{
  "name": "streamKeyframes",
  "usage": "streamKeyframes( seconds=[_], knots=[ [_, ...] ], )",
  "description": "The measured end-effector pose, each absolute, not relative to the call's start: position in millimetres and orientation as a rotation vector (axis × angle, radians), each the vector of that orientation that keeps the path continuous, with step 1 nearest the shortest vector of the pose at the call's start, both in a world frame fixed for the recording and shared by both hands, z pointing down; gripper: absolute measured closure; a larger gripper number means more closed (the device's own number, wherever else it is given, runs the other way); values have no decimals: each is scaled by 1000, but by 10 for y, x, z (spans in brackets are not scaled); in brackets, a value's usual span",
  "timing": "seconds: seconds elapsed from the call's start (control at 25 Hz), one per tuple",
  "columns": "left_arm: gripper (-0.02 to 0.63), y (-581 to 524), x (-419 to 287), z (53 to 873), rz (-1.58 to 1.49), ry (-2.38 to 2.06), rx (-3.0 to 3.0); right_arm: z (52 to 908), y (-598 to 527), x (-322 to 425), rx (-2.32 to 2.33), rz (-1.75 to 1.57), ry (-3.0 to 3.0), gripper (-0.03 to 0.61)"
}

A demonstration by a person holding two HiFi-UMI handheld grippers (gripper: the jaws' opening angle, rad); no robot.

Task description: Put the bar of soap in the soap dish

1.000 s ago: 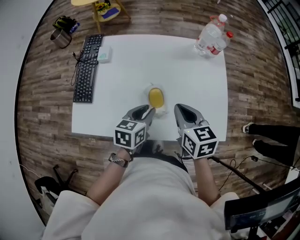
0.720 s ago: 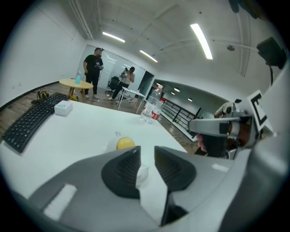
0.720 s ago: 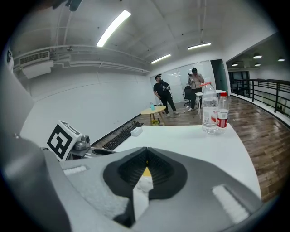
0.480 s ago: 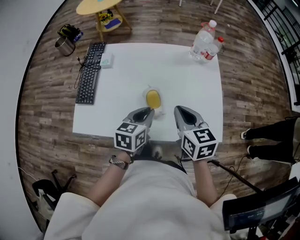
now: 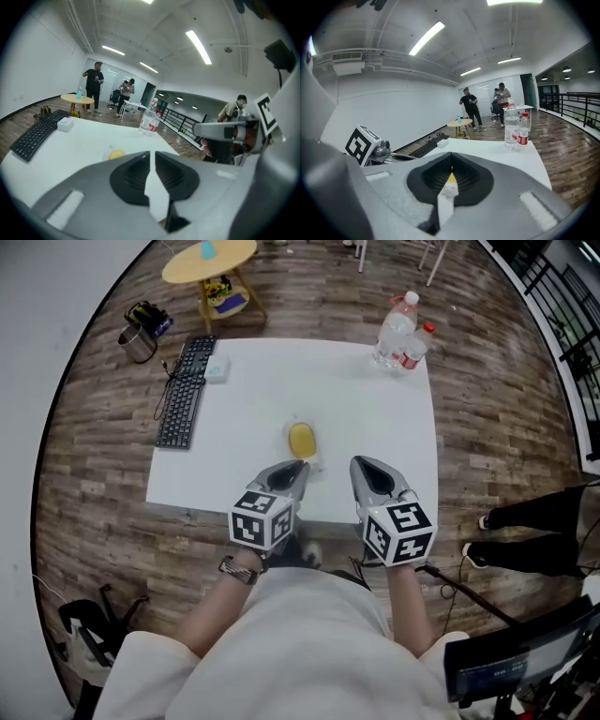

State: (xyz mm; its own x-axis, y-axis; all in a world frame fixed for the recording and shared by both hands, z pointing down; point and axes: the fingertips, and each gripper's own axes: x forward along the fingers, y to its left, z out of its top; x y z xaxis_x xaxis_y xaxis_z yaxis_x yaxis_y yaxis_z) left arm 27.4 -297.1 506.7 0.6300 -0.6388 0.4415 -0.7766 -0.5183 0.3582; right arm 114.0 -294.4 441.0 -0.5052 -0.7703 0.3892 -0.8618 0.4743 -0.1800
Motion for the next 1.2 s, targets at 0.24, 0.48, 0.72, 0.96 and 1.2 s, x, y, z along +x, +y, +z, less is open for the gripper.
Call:
streamKeyframes(
  seconds=[0.24,0.48,0.72,0.96,1.2],
  knots=[
    [586,-2864,314,4943,286,-1139,2323,4377,-2824,1167,1372,502,-2491,577],
    [594,-2828,236,4820,258,-1191,2322,4369,-2806,1203,1354,500,-2503,577],
    [606,-2870,6,4579,209,-1271,2338,4217,-2870,1181,1372,449,-2525,577],
    [606,-2915,-288,4402,188,-1327,2371,4105,-2904,1041,1401,405,-2536,577],
    [606,-2957,-433,4280,227,-1332,2451,3949,-2924,898,1440,406,-2553,577]
  ],
)
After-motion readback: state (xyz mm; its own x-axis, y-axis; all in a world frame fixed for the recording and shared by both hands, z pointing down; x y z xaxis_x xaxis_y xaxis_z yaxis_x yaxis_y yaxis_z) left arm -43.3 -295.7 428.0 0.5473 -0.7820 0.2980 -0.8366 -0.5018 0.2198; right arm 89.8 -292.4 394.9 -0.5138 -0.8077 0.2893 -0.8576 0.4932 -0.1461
